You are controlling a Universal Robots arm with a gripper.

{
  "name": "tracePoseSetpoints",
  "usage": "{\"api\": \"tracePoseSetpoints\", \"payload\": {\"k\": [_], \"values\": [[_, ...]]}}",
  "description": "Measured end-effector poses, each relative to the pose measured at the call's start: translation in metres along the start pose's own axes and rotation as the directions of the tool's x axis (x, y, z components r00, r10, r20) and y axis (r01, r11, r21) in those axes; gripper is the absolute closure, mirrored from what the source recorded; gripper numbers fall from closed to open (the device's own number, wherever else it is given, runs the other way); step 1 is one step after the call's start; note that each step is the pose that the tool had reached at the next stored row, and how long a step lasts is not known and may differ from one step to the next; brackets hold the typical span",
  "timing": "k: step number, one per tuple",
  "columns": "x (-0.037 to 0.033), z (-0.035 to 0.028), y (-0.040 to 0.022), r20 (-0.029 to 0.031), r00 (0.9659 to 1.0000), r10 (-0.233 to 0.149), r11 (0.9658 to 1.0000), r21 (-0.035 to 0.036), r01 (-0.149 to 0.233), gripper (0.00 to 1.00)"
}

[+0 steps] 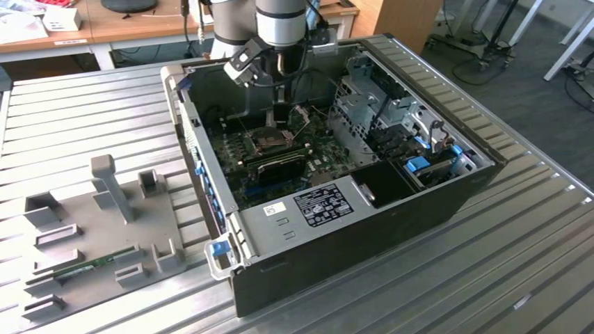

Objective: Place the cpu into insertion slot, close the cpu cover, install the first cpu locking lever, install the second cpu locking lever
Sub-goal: 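Place the cpu into insertion slot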

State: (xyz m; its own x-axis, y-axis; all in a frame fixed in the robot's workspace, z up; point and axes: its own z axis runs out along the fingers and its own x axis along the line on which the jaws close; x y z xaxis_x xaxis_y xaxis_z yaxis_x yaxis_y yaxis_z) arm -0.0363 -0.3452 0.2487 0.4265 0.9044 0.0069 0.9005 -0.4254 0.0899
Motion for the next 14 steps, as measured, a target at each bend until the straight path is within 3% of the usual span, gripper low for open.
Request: {"api": "tracePoseSetpoints", "payload": {"k": [2, 5, 12, 14], "values": [[-0.0013, -0.0044, -0.0005, -0.0018, 0.9999, 0.013, 0.9999, -0.0017, -0.013, 0.46], [-0.0019, -0.0116, -0.0019, -0.0029, 1.0, 0.005, 1.0, 0.0026, -0.005, 0.46], [-0.0021, -0.0119, -0.0023, -0.0031, 1.0, 0.0, 1.0, 0.0029, 0.0, 0.46], [-0.0021, -0.0117, -0.0023, -0.006, 0.9994, -0.034, 0.9994, 0.0031, 0.034, 0.46]]}}
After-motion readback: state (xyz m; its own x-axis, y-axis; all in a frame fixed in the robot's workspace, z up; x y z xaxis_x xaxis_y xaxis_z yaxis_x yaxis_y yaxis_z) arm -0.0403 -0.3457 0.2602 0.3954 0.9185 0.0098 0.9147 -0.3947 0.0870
